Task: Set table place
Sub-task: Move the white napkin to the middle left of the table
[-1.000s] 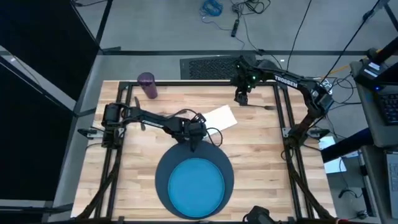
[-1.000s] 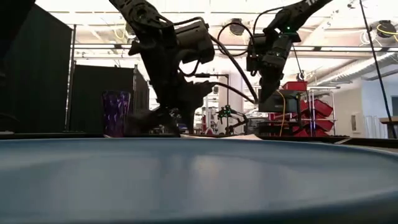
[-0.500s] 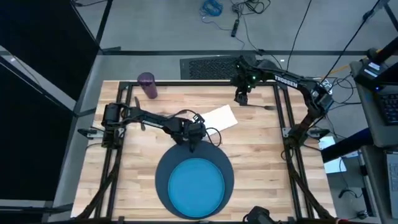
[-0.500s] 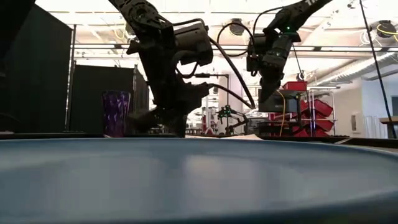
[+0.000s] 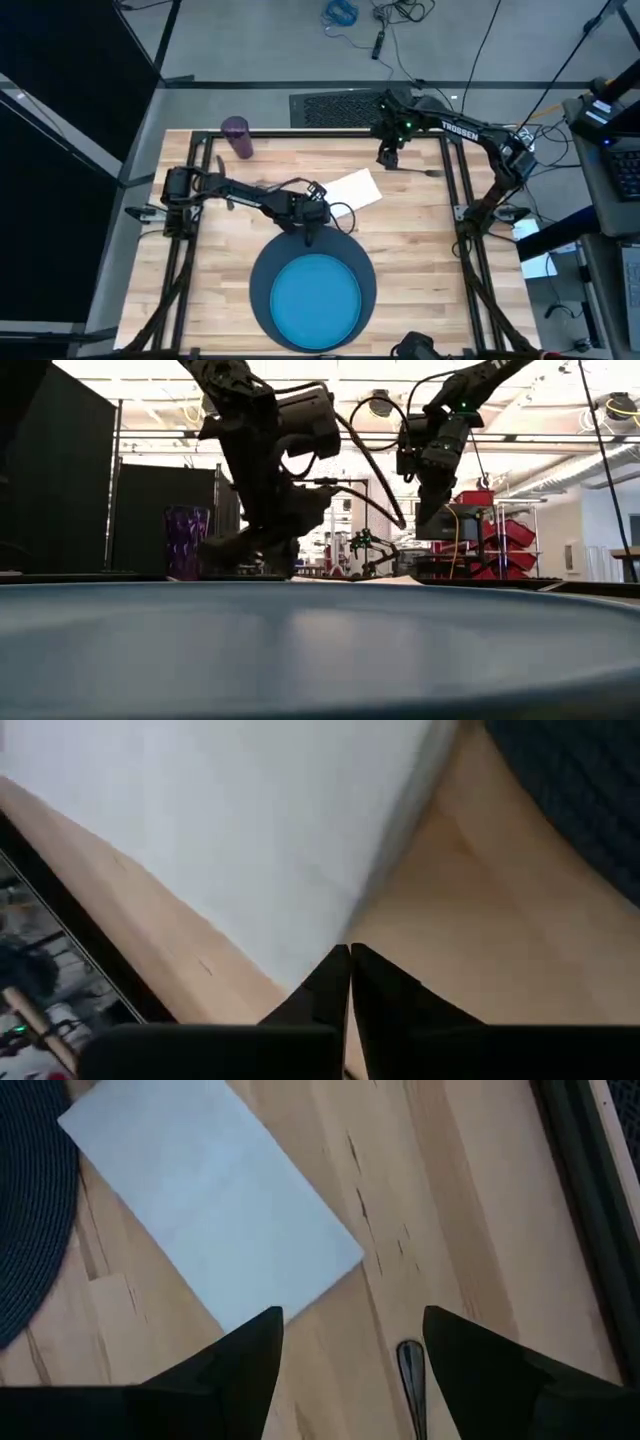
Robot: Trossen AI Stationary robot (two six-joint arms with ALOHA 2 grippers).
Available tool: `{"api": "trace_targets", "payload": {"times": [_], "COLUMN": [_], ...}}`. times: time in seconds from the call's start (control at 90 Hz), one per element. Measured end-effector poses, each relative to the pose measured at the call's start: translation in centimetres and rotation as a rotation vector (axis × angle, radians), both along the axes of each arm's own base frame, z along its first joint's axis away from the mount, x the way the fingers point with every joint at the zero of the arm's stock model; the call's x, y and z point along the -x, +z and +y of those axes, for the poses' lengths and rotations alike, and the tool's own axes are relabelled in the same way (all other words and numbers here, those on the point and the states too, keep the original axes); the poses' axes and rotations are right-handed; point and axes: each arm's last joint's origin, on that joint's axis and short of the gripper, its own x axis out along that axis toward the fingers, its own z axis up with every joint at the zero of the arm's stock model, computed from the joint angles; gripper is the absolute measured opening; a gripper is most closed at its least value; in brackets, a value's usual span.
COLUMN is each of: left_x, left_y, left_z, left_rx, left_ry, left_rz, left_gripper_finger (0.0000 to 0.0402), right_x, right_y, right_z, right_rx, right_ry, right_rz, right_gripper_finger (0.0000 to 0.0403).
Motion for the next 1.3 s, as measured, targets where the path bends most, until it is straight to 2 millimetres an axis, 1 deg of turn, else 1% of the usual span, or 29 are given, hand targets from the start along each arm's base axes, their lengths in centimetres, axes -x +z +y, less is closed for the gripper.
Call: {"api": "trace_targets", "payload": {"times": [0.144, 0.211, 0.267, 0.311, 0.367, 0.4, 0.433, 0.467, 0.544, 0.622, 0.667, 0.711, 0.778, 0.811, 0.911, 0.989, 1.078, 1.167, 1.222, 1.3], "left_x": [-0.7, -1.4, -1.8, -2.3, -2.5, -2.6, -2.4, -1.8, 0.7, 4.0, 5.8, 7.4, 9.3, 10.0, 11.5, 12.3, 12.7, 12.9, 13.2, 14.1], "left_y": [0.3, 0.6, 1.0, 1.9, 3.9, 5.5, 7.6, 9.8, 15.0, 19.0, 20.8, 21.9, 22.8, 22.8, 22.0, 21.3, 21.1, 21.5, 21.8, 22.6], "left_z": [-0.2, -0.6, -1.4, -1.8, -2.5, -2.8, -2.9, -2.9, -2.1, -0.8, 0.2, 1.1, 2.2, 2.6, 3.1, 3.6, 4.0, 4.2, 4.3, 4.4], "left_rx": [-0.033, -0.042, -0.113, -0.19, -0.257, -0.265, -0.241, -0.168, 0.083, 0.31, 0.372, 0.4, 0.421, 0.441, 0.432, 0.413, 0.391, 0.395, 0.398, 0.398], "left_ry": [-0.032, -0.058, -0.041, -0.05, -0.094, -0.097, -0.083, -0.074, -0.025, 0.064, 0.129, 0.205, 0.34, 0.415, 0.52, 0.589, 0.634, 0.645, 0.644, 0.65], "left_rz": [-0.065, -0.126, -0.188, -0.214, -0.217, -0.259, -0.327, -0.385, -0.534, -0.675, -0.763, -0.832, -0.925, -0.94, -0.843, -0.76, -0.739, -0.777, -0.804, -0.844], "left_gripper_finger": [0.0, 0.0, 0.0, 0.0, 0.0, 0.0, 0.0, 0.0, 0.0, 0.0, 0.0, 0.0, 0.0, 0.0, 0.0, 0.0, 0.0, 0.0, 0.0, 0.0], "right_x": [0.0, 0.0, 0.0, 0.0, 0.1, 0.2, 0.2, 0.3, 0.3, 0.3, 0.3, 0.2, 0.2, 0.2, -0.1, -0.6, -1.0, -0.7, -0.1, 1.6], "right_y": [0.0, 0.0, 0.0, 0.0, 0.0, -0.1, -0.1, -0.1, -0.1, -0.1, -0.1, -0.1, -0.1, 0.0, 0.4, 1.3, 3.0, 5.2, 6.9, 9.1], "right_z": [0.0, 0.0, 0.0, 0.0, 0.1, 0.2, 0.2, 0.3, 0.3, 0.3, 0.3, 0.2, 0.2, 0.3, 1.0, 2.2, 3.9, 6.0, 7.5, 9.7], "right_rx": [0.003, 0.006, 0.006, 0.005, 0.0, -0.004, -0.006, -0.011, -0.015, -0.012, -0.006, -0.001, -0.003, -0.006, -0.052, -0.074, -0.037, 0.014, 0.043, 0.069], "right_ry": [0.009, 0.014, 0.018, 0.02, 0.026, 0.028, 0.032, 0.035, 0.042, 0.043, 0.047, 0.051, 0.052, 0.056, 0.106, 0.189, 0.269, 0.316, 0.34, 0.359], "right_rz": [0.0, 0.001, 0.002, 0.005, 0.013, 0.019, 0.025, 0.032, 0.039, 0.037, 0.031, 0.025, 0.024, 0.019, -0.051, -0.129, -0.205, -0.261, -0.302, -0.348], "right_gripper_finger": [0.0228, 0.0228, 0.0228, 0.0228, 0.0228, 0.0228, 0.0228, 0.0228, 0.0228, 0.0228, 0.0228, 0.0228, 0.0228, 0.0228, 0.0228, 0.0228, 0.0228, 0.0228, 0.0228, 0.0228]}}
